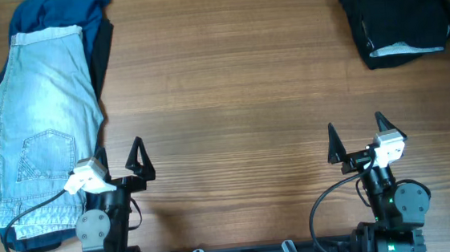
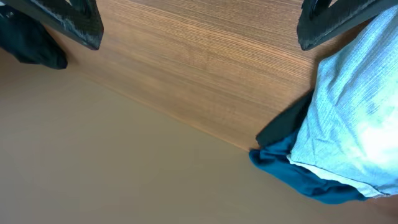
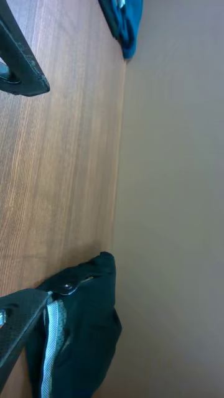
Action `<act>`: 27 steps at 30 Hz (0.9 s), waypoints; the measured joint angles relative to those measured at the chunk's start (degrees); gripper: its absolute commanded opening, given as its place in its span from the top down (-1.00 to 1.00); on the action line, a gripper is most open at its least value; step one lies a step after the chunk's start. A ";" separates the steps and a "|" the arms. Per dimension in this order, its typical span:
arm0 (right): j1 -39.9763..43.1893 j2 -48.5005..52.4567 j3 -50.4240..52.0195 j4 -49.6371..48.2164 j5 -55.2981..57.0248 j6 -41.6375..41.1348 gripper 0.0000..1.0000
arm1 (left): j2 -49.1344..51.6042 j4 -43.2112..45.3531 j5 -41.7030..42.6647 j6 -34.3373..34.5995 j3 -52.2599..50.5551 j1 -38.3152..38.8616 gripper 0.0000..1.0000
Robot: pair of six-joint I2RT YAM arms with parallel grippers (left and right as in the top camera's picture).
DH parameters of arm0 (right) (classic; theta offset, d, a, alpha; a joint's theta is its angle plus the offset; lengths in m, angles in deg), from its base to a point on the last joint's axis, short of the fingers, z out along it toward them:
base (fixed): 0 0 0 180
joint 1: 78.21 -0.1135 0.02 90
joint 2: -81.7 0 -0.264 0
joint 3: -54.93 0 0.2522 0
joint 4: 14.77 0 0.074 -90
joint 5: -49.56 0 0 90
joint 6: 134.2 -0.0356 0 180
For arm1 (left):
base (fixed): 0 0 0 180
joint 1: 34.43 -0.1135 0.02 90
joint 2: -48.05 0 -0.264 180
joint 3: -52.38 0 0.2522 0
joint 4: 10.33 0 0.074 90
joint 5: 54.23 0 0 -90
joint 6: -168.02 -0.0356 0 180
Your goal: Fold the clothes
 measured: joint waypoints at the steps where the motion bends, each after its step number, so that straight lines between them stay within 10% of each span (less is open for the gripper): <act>1: 0.00 0.00 0.00 0.00 0.00 0.00 -1.00 | 0.00 0.00 0.00 -0.02 0.00 0.00 -1.00; 27: 0.00 0.00 0.02 -8.04 -0.07 -2.58 -0.99 | 0.00 0.04 0.11 -0.02 0.00 0.00 -1.00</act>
